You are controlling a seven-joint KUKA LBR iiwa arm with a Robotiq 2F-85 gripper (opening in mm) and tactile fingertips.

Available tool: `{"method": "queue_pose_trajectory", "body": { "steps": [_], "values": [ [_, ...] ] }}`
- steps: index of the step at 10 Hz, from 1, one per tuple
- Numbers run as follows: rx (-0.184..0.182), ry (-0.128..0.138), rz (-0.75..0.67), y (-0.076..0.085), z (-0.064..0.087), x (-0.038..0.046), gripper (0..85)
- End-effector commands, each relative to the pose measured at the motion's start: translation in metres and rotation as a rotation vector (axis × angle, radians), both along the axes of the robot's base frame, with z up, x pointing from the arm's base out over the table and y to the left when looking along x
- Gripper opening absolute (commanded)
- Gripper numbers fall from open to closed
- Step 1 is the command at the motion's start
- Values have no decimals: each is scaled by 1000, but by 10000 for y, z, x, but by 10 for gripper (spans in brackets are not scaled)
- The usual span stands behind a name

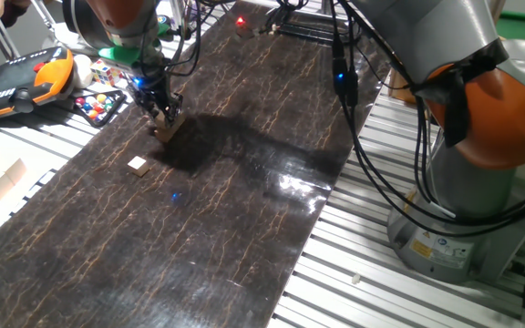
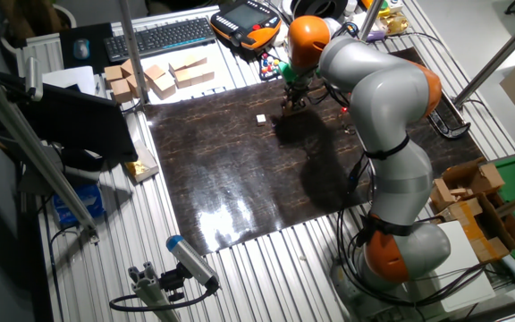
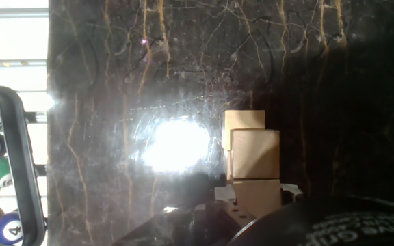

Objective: Stack the blocks into a pyramid shape

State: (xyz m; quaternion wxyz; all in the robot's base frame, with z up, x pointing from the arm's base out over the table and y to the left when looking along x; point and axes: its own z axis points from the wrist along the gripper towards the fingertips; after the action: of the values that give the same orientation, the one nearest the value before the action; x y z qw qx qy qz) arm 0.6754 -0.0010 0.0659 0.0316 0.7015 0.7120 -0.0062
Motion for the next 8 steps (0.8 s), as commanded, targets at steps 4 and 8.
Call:
{"method": "queue_pose_trajectory", "body": {
  "steps": [4,8],
  "values": [
    [-7,-1,-33,5,-1,-1,7],
    [-16,2,-29,6,-9,-1,10]
  ]
}}
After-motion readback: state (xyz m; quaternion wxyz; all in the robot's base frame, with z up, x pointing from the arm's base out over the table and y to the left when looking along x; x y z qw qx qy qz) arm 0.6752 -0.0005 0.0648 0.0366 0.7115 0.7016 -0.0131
